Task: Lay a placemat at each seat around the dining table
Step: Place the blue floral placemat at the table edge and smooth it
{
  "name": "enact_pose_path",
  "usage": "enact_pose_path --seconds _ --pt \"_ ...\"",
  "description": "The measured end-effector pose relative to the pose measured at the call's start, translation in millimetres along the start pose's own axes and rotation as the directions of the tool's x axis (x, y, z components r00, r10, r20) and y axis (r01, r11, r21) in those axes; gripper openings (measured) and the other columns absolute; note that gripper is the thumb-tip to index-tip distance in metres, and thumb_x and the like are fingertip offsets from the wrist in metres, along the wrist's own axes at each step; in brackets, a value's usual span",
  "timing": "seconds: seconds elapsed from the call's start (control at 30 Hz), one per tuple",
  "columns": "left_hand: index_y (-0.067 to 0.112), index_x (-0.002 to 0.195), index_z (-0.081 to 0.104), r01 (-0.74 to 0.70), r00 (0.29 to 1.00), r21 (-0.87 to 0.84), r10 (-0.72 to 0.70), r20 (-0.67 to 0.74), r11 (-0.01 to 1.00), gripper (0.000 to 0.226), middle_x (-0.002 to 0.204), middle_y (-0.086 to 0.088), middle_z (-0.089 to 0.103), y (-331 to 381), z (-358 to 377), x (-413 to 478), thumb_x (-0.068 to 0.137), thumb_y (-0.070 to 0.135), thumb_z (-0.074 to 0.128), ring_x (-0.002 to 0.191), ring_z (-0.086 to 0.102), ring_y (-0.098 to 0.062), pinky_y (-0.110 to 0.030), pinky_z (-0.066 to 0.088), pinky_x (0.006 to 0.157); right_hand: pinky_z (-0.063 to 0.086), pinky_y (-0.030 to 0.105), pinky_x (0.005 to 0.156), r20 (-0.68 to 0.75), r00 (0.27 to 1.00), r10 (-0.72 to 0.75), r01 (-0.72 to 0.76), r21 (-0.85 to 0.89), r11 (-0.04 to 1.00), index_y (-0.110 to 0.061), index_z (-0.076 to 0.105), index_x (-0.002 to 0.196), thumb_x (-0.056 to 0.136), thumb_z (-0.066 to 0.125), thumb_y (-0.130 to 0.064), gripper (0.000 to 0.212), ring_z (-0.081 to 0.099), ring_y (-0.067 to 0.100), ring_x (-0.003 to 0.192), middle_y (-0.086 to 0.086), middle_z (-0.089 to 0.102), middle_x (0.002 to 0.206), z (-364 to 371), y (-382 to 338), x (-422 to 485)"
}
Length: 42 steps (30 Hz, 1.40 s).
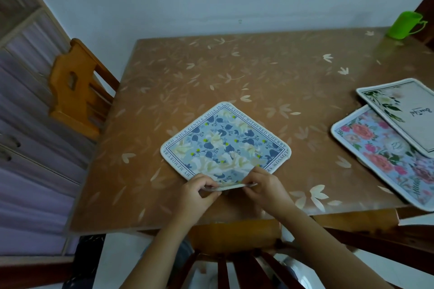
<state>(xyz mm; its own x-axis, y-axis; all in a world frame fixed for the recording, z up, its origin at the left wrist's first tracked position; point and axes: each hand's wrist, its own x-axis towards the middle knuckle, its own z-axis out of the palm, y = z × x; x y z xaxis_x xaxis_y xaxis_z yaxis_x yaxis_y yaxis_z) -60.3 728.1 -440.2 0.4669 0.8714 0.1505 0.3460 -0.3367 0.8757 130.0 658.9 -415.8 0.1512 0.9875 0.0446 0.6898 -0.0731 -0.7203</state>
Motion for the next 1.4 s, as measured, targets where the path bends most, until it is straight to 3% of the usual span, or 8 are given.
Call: enact_pose_path --seconds 0.23,0.47,0.63,0.77,0.97,1.13,1.3,1.4 --pt "0.013 0.076 0.069 -0.009 0.997 -0.007 0.010 0.072 1.000 0.019 0.080 0.005 0.064 4.3 14.9 5.7 0.067 -0.003 0.075 0.074 0.063 -0.004 -0.016 0.052 0.071 0.052 0.040 0.076 -0.036 0.998 0.048 -0.051 -0.073 0.996 -0.001 0.068 0.083 0.077 0.065 0.000 0.007 0.063 0.026 0.086 0.013 0.065 0.093 -28.2 10.6 -7.9" --pt "0.012 0.071 0.069 -0.010 0.997 -0.013 0.011 0.077 1.000 0.012 0.075 0.009 0.060 25.1 50.6 16.2 0.070 0.002 0.075 0.072 0.061 -0.004 -0.016 0.052 0.068 0.049 0.030 0.074 -0.018 1.000 0.013 -0.015 -0.098 0.995 -0.003 0.066 0.084 0.075 0.064 -0.001 0.010 0.060 0.022 0.086 0.010 0.063 0.091 -34.9 6.2 -17.5" --pt "0.014 0.071 0.068 -0.041 0.990 -0.011 0.042 0.133 0.999 0.012 0.073 0.012 0.057 36.7 70.5 19.7 0.070 0.004 0.075 0.074 0.058 0.001 -0.004 0.040 0.065 0.046 0.026 0.066 -0.059 0.995 0.074 -0.079 -0.084 0.993 -0.002 0.067 0.079 0.074 0.068 -0.002 0.005 0.060 0.023 0.076 0.009 0.060 0.081 -40.7 14.8 -23.9" --pt "0.014 0.074 0.068 -0.034 0.977 -0.001 0.034 0.209 0.999 0.015 0.078 0.012 0.057 33.0 72.7 21.1 0.071 0.001 0.073 0.076 0.058 -0.002 -0.005 0.042 0.069 0.038 0.007 0.066 -0.070 0.986 0.150 -0.156 -0.093 0.983 -0.003 0.068 0.079 0.074 0.067 0.000 0.006 0.058 0.018 0.078 0.008 0.060 0.084 -52.1 30.0 -29.3" --pt "0.011 0.073 0.070 0.004 0.984 0.036 -0.010 0.177 0.999 0.011 0.077 0.004 0.060 22.0 69.9 21.3 0.070 0.001 0.074 0.074 0.058 -0.005 -0.007 0.043 0.068 0.039 0.005 0.066 -0.092 0.972 0.216 -0.224 -0.079 0.971 -0.007 0.068 0.078 0.073 0.067 0.000 0.009 0.059 0.018 0.081 0.007 0.062 0.086 -64.7 45.2 -33.8" --pt "0.016 0.070 0.070 0.070 0.986 0.020 -0.073 0.148 0.997 0.010 0.072 0.009 0.058 28.6 81.0 22.0 0.071 0.007 0.075 0.071 0.057 0.001 -0.004 0.041 0.064 0.046 0.020 0.075 -0.018 0.988 0.152 -0.153 -0.123 0.980 -0.010 0.067 0.083 0.077 0.068 -0.011 0.006 0.058 0.014 0.086 -0.001 0.059 0.089 -48.9 41.1 -28.2" --pt "0.009 0.075 0.071 0.003 0.985 0.054 -0.012 0.172 0.999 0.005 0.073 0.013 0.053 31.7 87.5 20.3 0.072 0.007 0.074 0.070 0.054 0.002 -0.002 0.039 0.065 0.037 0.016 0.070 -0.009 0.988 0.153 -0.152 -0.180 0.972 -0.009 0.068 0.089 0.079 0.066 -0.012 0.010 0.057 0.016 0.087 0.004 0.061 0.094 -33.8 44.3 -22.3" --pt "0.012 0.079 0.069 -0.050 0.974 0.131 0.019 0.226 0.990 0.005 0.080 0.004 0.059 21.3 81.4 16.8 0.075 0.012 0.072 0.079 0.055 -0.006 -0.013 0.044 0.071 0.036 0.015 0.069 -0.010 0.985 0.173 -0.172 -0.176 0.969 -0.009 0.069 0.087 0.080 0.066 -0.013 0.009 0.057 0.016 0.087 0.004 0.061 0.094 -29.9 48.9 -22.7"
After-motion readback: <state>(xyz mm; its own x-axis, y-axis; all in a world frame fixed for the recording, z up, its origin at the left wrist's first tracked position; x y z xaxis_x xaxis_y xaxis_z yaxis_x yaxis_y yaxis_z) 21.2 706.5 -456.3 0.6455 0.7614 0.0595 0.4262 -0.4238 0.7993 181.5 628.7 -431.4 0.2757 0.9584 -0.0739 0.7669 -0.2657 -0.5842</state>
